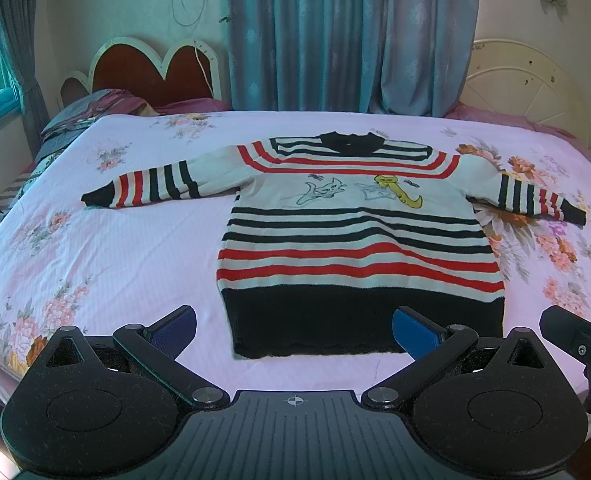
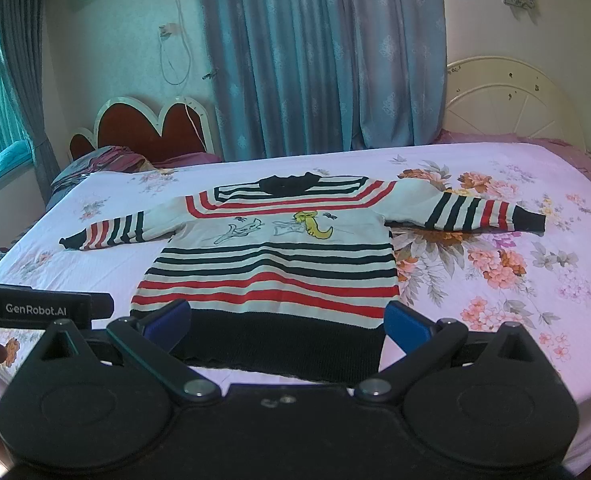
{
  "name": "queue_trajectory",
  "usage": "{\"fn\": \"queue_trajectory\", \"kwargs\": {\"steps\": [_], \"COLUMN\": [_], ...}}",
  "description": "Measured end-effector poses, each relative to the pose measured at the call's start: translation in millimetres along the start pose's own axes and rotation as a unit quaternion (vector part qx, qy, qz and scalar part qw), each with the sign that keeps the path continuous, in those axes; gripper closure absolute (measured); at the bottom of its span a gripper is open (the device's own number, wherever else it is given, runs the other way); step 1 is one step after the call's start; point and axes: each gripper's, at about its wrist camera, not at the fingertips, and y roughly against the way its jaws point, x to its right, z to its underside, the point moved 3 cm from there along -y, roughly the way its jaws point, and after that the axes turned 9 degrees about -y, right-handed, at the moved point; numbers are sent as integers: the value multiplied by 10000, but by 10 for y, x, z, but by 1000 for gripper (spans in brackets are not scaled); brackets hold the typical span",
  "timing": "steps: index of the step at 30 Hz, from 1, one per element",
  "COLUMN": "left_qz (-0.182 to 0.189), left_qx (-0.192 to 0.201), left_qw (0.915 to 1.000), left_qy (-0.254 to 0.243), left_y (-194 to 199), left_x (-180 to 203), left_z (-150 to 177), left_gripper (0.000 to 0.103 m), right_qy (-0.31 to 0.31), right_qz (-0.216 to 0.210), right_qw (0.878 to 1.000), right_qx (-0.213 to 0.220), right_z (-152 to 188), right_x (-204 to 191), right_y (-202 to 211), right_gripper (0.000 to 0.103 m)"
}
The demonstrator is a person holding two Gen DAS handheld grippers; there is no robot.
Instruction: Fold small clothes
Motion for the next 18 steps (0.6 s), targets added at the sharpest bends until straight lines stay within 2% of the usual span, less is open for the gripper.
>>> {"fn": "queue_trajectory", "kwargs": {"steps": [18], "left_qz": [14], "left_qx": [-29], "left_qw": [10000], "left_qy": [-15], "left_y": [-130], "left_x": [-50], "left_z": [-83], "left_gripper": [0], "right_qy": [11], "right_qz": [63], "right_qw": [10000], "right_qx": [-37], "right_z": [-57], "right_x": [-7], "right_y": [-166], "right_gripper": [1]}}
